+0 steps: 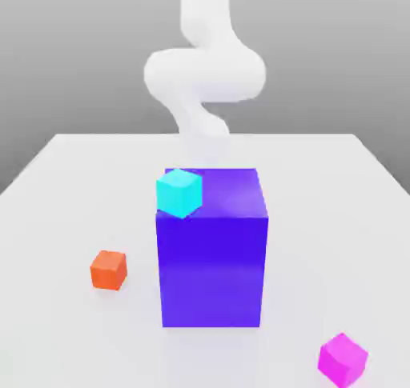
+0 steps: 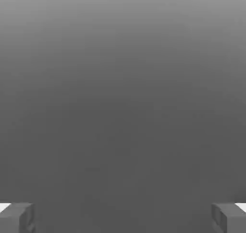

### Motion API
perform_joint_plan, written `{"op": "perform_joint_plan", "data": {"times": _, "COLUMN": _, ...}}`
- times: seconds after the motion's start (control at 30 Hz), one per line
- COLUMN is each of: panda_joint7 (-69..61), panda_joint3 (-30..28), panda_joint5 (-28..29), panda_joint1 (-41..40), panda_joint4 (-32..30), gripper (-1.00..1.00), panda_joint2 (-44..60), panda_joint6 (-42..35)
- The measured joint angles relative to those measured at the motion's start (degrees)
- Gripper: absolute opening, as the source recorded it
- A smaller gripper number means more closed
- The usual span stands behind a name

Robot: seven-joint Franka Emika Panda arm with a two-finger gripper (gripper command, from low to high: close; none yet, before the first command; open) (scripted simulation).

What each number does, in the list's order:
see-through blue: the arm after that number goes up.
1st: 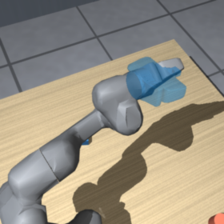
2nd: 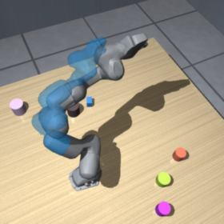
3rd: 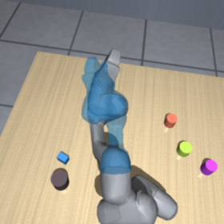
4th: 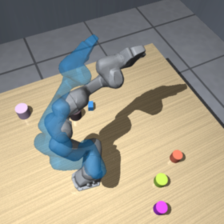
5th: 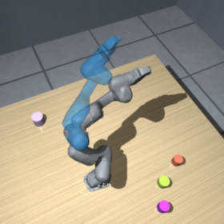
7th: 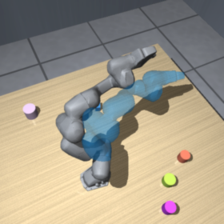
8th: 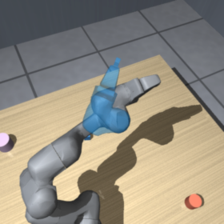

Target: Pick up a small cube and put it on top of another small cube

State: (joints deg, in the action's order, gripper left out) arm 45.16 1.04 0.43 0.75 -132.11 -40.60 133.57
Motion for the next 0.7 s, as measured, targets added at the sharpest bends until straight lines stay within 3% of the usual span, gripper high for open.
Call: {"op": "perform_joint_plan", "data": {"times": 0.7, "panda_joint7": -4.32, "panda_joint3": 8.14, "panda_joint5": 5.51, "panda_joint1": 8.07, "panda_joint4": -2.78, "gripper": 0.0, "panda_joint2": 43.99, "panda_joint6": 15.01}}
